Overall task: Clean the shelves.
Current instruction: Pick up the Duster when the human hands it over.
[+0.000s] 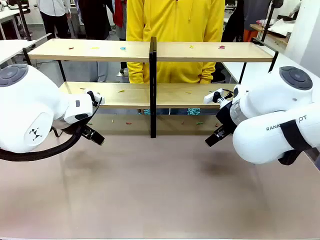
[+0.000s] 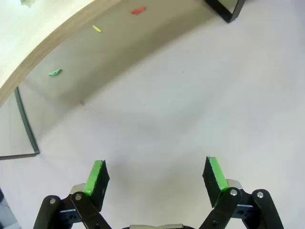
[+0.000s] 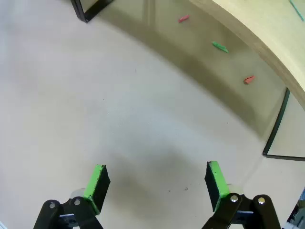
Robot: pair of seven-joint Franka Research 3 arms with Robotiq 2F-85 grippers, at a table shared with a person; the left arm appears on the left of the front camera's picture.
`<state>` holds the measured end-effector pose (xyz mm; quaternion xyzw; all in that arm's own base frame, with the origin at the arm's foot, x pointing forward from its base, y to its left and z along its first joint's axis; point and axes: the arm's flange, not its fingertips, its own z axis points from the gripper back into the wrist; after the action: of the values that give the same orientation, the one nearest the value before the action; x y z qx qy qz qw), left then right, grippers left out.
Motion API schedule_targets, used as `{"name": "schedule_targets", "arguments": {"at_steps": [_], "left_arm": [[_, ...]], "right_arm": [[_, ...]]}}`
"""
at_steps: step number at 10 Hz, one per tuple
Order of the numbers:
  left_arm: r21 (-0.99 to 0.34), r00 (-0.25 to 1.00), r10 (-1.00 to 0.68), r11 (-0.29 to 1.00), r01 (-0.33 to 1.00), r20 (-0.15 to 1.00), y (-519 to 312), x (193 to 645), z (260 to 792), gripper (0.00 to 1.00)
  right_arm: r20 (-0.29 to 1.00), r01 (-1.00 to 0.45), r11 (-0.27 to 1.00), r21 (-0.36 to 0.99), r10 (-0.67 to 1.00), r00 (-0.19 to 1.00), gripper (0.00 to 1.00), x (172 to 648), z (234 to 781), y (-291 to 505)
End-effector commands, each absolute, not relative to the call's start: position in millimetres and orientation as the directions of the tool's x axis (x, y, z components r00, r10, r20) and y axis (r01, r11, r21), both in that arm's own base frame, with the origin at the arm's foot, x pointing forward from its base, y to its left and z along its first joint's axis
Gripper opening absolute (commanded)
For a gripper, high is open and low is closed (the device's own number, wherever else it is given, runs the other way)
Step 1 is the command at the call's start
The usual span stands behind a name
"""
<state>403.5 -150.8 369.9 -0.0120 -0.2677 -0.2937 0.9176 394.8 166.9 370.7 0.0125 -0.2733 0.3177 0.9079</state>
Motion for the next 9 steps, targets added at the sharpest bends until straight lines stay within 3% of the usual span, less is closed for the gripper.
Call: {"name": "schedule_targets", "arguments": {"at_steps": [1, 9], "left_arm": [[0.135, 0.684, -0.533, 0.827, 0.545, 0.499, -150.8, 403.4, 370.0, 1.0], [0.135, 0.684, -0.533, 0.827, 0.545, 0.499, -150.8, 403.4, 370.0, 1.0]], "right_arm": [[0.504, -0.584, 0.798, -0.151, 0.57, 0.649, 1.0, 394.8, 370.8, 166.9], [0.504, -0.584, 0.798, -0.151, 0.57, 0.649, 1.0, 394.8, 370.8, 166.9]]}}
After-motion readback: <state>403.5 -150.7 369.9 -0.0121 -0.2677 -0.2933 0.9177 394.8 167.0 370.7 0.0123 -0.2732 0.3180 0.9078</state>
